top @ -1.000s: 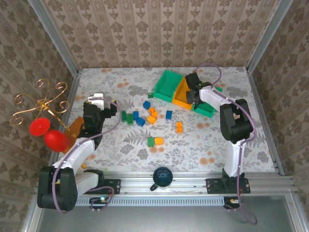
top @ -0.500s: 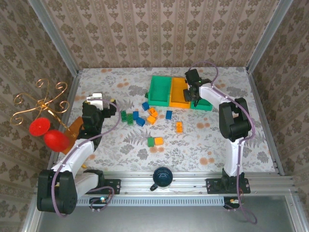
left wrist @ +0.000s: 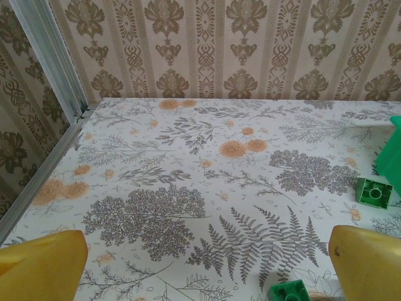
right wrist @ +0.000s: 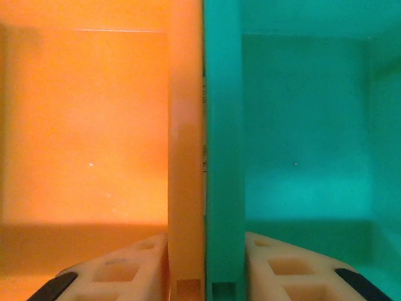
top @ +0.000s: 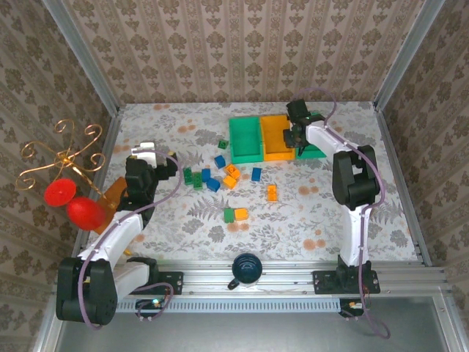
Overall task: Sort the legos into containers by color
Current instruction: Rotate the container at the top-center of the table.
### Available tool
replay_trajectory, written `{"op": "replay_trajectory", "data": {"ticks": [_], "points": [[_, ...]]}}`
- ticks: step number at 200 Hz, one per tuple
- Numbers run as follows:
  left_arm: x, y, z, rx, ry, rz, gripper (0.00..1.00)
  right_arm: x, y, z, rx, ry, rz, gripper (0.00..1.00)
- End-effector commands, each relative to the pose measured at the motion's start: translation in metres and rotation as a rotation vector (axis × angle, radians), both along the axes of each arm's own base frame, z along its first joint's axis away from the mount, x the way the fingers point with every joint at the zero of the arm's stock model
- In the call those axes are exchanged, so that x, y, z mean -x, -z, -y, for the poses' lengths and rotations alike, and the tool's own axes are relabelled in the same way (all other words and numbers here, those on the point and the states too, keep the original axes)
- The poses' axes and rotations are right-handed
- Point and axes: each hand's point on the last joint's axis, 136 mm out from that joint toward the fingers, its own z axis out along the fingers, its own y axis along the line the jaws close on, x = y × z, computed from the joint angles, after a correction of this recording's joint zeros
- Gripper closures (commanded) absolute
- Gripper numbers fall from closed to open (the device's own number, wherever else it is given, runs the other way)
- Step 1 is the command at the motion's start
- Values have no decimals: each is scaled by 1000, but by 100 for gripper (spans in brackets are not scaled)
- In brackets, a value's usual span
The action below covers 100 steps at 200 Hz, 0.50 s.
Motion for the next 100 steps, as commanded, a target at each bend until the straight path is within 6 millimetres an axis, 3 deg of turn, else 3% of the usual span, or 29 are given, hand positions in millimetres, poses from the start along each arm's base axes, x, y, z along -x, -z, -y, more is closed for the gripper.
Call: {"op": "replay_trajectory", "data": {"ticks": [1, 100], "points": [[-1, -21, 5, 38, 8, 44, 0, 5, -3, 11, -2, 10, -25, 67], [-7, -12, 12, 54, 33, -69, 0, 8, 5, 11, -65, 156, -22, 67]]}}
